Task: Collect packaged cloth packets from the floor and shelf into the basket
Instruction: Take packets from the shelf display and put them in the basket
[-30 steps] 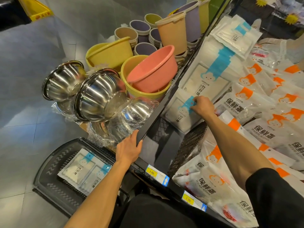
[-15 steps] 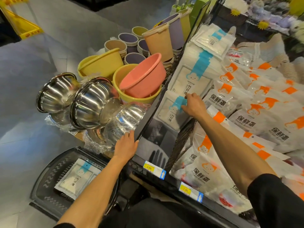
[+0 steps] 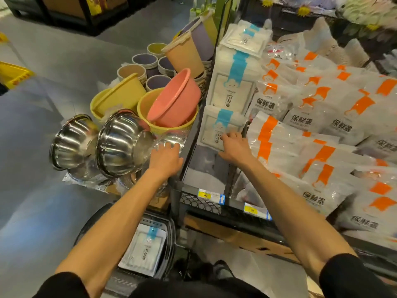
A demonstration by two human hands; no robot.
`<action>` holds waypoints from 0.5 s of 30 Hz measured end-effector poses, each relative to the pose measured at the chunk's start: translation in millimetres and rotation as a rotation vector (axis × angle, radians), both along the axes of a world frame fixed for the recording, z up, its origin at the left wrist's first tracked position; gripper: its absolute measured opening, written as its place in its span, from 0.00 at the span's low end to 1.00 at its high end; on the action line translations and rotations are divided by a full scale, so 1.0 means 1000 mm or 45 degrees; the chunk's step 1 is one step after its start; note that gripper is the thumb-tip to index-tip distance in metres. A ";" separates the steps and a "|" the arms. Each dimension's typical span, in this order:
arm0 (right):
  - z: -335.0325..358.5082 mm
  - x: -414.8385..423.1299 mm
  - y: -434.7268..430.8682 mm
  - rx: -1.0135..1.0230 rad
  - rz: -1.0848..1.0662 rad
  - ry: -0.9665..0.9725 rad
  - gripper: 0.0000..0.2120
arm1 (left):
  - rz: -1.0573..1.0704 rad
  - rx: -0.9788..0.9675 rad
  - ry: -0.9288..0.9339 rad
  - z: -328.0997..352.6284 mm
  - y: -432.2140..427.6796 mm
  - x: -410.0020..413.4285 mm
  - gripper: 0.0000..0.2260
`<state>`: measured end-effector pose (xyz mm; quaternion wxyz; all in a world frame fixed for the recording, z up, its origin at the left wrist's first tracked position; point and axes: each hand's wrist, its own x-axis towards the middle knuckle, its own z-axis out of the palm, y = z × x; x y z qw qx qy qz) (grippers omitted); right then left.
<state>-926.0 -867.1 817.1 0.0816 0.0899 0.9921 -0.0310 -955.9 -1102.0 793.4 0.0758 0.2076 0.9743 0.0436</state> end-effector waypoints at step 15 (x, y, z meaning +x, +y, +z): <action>0.013 0.105 -0.047 -0.012 -0.054 0.089 0.24 | -0.108 -0.113 0.125 0.029 -0.036 0.068 0.23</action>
